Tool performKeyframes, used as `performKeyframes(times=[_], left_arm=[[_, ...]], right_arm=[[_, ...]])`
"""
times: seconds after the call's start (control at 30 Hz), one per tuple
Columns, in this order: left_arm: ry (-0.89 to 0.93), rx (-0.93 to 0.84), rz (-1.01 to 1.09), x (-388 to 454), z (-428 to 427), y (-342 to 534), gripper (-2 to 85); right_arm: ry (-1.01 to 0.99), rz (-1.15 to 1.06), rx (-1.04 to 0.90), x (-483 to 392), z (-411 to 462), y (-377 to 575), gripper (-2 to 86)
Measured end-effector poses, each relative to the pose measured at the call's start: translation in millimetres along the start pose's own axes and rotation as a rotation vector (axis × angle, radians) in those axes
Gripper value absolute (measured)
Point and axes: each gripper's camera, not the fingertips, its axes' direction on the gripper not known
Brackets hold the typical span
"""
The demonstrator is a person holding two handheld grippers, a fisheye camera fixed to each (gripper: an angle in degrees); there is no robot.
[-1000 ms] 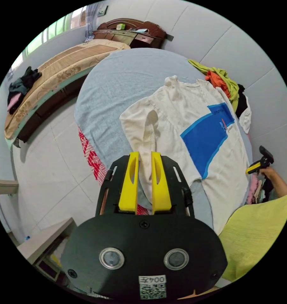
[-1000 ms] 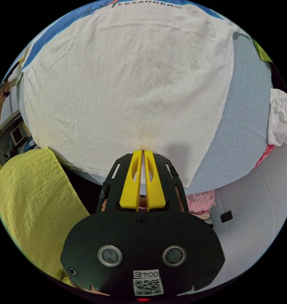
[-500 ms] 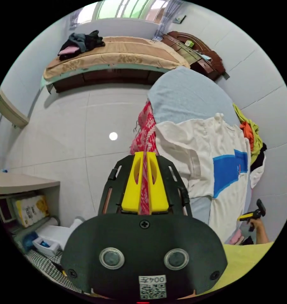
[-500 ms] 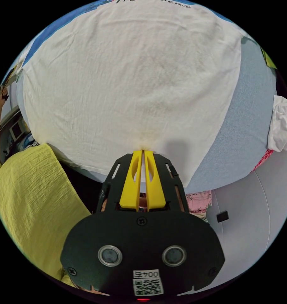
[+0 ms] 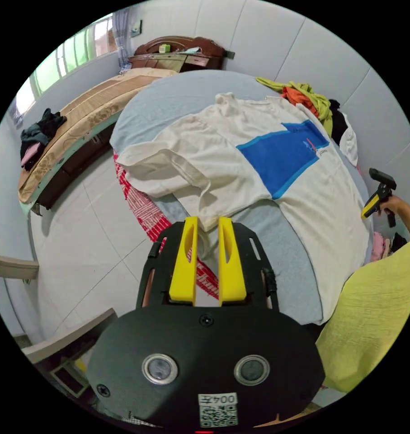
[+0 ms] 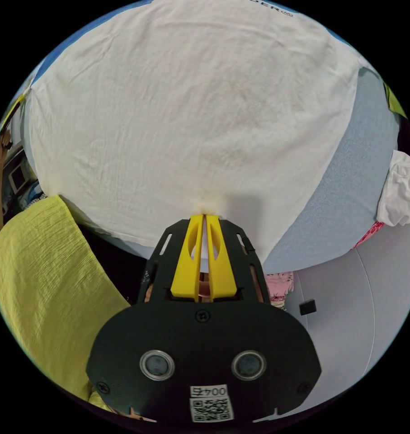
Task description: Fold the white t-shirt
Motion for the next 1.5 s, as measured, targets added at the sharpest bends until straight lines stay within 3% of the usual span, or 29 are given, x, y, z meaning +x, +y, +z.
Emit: performKeyframes(times=[0.23, 0.4, 0.53, 0.7, 0.83, 0.93, 1.03, 1.23, 1.33, 1.5], left_arm=[[0.055, 0.047, -0.122, 10.2, -39.8, 9.1, 2.7], [0.125, -0.116, -0.252, 16.2, 16.7, 40.8, 3.0], [0.119, 0.016, -0.340, -0.9, 1.6, 44.5, 3.9], [0.049, 0.170, -0.398, -59.8, -4.7, -11.6, 8.5], [0.065, 0.094, -0.438, -88.4, 31.0, -50.2, 9.7], [-0.012, -0.020, -0.388, -81.2, 58.2, -72.7, 5.6], [-0.118, -0.056, -0.378, -67.3, 62.8, -79.1, 3.4], [-0.212, 0.086, -0.421, -24.4, 29.4, -45.4, 2.7], [-0.120, 0.109, -0.377, 24.7, 25.4, -23.9, 2.1], [0.070, -0.025, -0.192, 196.4, 62.2, 8.7, 0.9]], right_arm=[[0.006, 0.003, 0.018, -1.8, -7.7, 0.3, -0.4], [-0.031, 0.006, 0.018, 4.8, -13.6, -0.2, -0.5], [-0.033, 0.013, 0.030, 5.9, -18.9, 1.9, -0.4], [-0.031, 0.012, 0.029, 7.6, -25.3, 2.7, -0.4], [-0.020, 0.014, 0.019, 8.3, -30.9, 3.0, -0.4], [-0.008, 0.011, 0.018, 8.8, -34.8, 4.7, -0.4], [-0.012, 0.015, 0.030, 12.7, -38.7, 9.4, -0.4], [-0.024, 0.036, 0.114, 22.8, -44.7, 31.0, -0.2], [-0.015, 0.028, 0.162, 26.7, -46.9, 43.5, -0.3], [0.023, 0.006, 0.254, 31.2, -48.3, 67.1, -0.4]])
